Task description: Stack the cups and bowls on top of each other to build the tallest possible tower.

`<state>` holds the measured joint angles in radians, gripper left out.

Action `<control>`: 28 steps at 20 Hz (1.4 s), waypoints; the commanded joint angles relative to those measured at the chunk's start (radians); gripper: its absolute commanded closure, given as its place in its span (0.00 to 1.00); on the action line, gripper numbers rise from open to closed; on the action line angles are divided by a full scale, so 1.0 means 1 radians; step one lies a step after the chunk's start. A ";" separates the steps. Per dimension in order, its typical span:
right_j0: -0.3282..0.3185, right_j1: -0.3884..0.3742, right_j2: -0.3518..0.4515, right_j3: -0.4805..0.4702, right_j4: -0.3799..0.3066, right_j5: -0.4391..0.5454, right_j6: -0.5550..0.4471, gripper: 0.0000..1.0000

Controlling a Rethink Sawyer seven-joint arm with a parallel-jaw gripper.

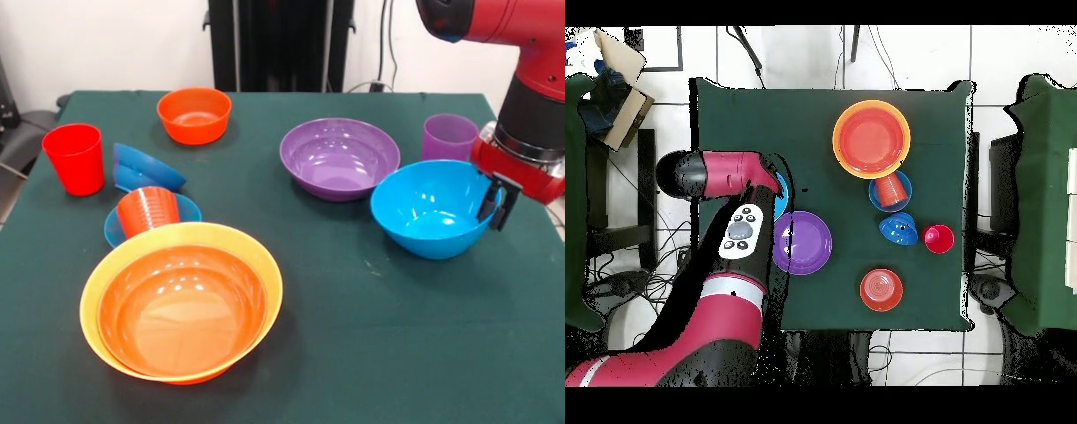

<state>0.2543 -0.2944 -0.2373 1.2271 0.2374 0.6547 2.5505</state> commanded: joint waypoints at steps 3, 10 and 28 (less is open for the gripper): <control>-0.020 -0.007 0.048 -0.081 -0.123 0.217 -0.123 1.00; -0.055 -0.056 0.070 -0.113 -0.162 0.340 -0.172 1.00; -0.176 0.045 0.123 -0.557 -0.280 0.576 -0.308 1.00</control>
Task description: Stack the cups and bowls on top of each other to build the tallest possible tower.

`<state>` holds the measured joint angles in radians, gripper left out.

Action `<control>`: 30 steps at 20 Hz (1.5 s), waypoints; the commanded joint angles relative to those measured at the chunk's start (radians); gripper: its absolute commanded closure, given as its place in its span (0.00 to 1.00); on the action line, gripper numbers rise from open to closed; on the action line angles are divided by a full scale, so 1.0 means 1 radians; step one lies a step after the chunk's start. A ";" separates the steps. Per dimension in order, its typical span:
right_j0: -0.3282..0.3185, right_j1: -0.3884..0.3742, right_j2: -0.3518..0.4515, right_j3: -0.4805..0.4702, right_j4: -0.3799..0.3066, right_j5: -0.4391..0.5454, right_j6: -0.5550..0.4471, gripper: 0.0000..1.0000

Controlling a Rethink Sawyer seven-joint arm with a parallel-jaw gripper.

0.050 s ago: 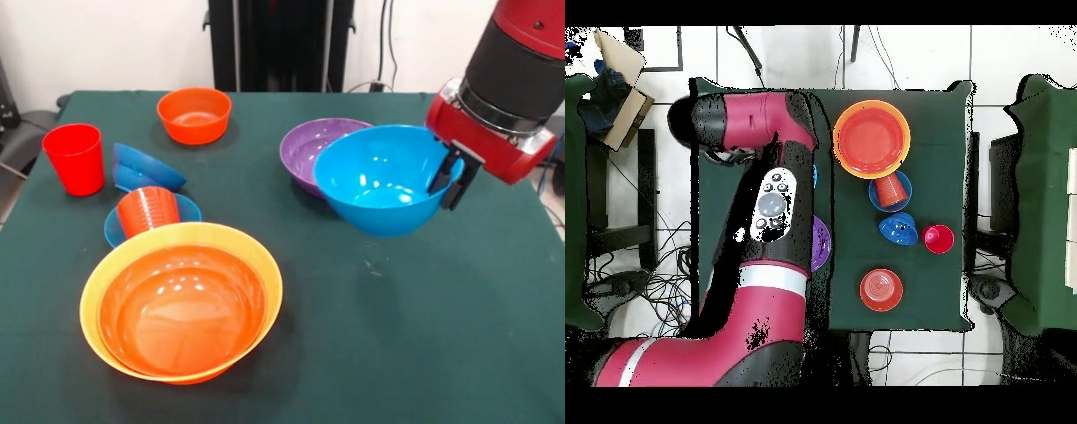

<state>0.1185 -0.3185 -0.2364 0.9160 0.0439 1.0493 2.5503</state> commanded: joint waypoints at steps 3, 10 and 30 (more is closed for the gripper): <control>-0.058 0.098 0.119 -0.359 -0.093 0.293 -0.321 1.00; -0.105 0.143 0.070 -0.616 -0.109 0.588 -0.405 1.00; -0.158 0.158 0.042 -0.272 -0.192 0.028 -0.461 1.00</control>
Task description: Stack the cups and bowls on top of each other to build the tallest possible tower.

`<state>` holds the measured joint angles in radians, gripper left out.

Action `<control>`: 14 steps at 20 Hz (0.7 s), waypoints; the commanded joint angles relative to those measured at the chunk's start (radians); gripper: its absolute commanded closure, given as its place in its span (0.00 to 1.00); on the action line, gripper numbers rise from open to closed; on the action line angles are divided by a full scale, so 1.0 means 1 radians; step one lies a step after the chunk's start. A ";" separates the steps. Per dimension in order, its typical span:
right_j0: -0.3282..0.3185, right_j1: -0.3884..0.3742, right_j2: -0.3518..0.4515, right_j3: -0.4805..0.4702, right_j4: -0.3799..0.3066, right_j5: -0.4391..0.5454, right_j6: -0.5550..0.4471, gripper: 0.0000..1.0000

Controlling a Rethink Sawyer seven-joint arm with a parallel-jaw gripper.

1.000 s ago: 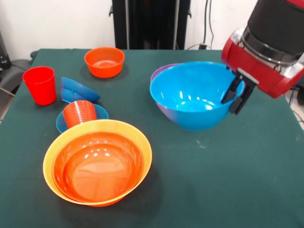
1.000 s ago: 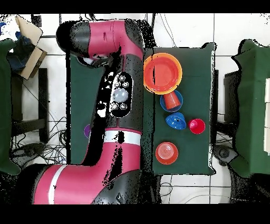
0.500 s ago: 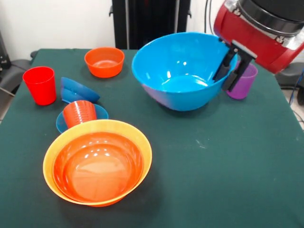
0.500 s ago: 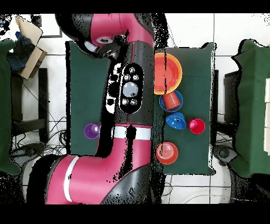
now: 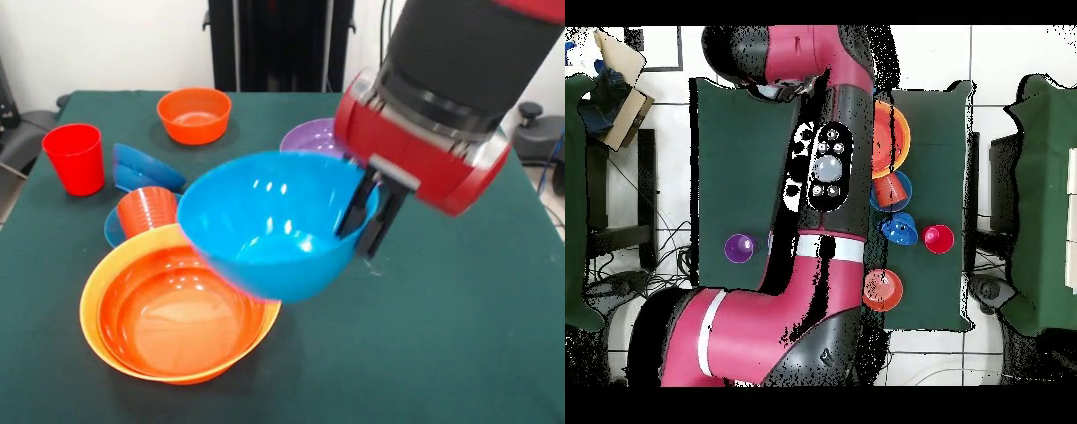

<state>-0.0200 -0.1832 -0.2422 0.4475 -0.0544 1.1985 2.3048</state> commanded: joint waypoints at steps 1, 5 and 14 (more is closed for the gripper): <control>-0.019 0.025 0.044 0.198 -0.098 -0.131 -0.214 1.00; -0.016 0.027 0.015 0.191 -0.116 -0.114 -0.205 1.00; -0.030 -0.054 -0.018 0.243 -0.122 -0.020 -0.254 1.00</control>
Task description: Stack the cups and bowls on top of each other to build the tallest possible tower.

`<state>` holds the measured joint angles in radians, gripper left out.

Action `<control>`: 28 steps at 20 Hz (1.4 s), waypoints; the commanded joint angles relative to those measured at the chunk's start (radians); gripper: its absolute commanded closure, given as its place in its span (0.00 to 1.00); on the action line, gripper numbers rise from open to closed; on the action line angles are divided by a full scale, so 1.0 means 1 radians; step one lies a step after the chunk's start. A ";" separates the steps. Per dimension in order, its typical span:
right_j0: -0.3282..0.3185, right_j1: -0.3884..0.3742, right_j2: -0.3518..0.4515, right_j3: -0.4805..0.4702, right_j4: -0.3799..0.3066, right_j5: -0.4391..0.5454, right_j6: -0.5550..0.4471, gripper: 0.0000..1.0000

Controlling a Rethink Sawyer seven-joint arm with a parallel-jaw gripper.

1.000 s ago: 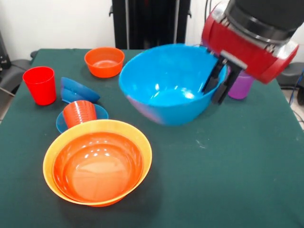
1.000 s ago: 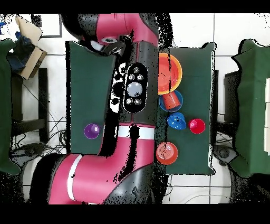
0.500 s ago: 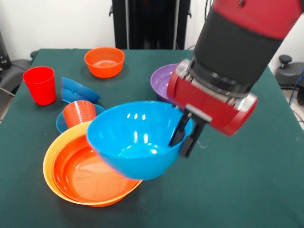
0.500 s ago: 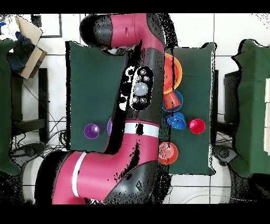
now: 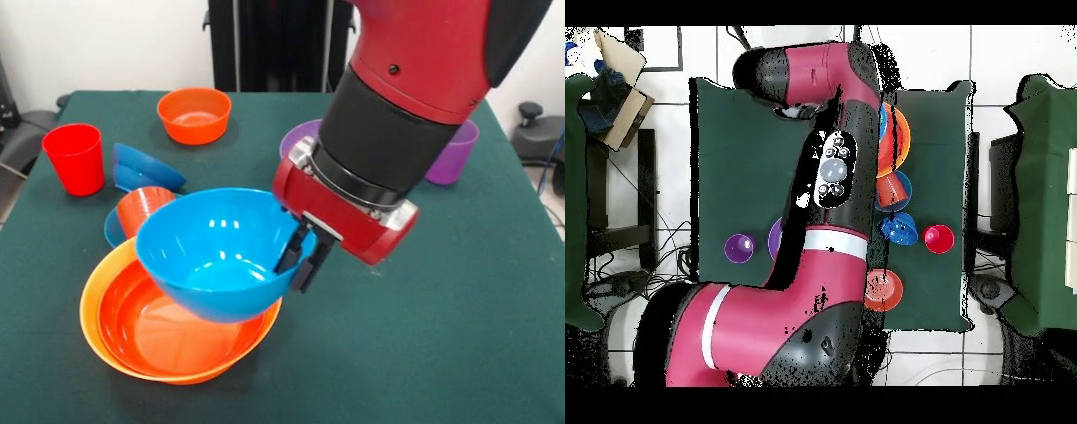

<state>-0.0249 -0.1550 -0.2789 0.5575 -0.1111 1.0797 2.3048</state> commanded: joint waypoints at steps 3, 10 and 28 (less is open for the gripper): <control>-0.038 -0.099 0.019 0.157 -0.066 0.083 -0.267 1.00; -0.073 -0.137 0.078 0.290 -0.061 -0.086 -0.284 1.00; -0.131 -0.157 0.236 0.428 -0.009 -0.279 -0.209 1.00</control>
<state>-0.1456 -0.3105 -0.2164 0.8754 -0.1148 0.8106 2.3045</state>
